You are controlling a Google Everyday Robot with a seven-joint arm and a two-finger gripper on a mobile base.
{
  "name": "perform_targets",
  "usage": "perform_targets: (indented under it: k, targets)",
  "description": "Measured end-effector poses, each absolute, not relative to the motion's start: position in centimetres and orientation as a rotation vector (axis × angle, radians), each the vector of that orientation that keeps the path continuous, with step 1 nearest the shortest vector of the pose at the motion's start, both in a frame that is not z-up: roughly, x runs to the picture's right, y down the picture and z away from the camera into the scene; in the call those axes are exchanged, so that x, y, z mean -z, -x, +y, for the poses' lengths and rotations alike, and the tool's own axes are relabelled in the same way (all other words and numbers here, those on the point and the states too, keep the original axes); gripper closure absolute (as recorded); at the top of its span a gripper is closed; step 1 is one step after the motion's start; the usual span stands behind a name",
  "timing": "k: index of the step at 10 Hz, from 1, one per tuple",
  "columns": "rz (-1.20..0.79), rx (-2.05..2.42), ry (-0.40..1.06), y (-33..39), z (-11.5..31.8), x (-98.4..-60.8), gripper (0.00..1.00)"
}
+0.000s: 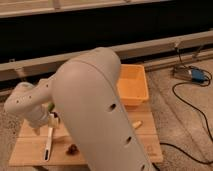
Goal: Wipe table surface with brush
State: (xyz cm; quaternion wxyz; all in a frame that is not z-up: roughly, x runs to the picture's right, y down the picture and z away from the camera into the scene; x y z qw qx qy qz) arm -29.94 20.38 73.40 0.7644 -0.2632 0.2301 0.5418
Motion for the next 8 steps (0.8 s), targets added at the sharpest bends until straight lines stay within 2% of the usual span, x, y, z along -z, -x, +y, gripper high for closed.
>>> perform_targets:
  k: [5,8]
  targets:
    - [0.59,-1.136,0.63,29.8,24.0,-76.2,0.35]
    - [0.586,-1.098,0.655,30.4,25.6,-76.5,0.35]
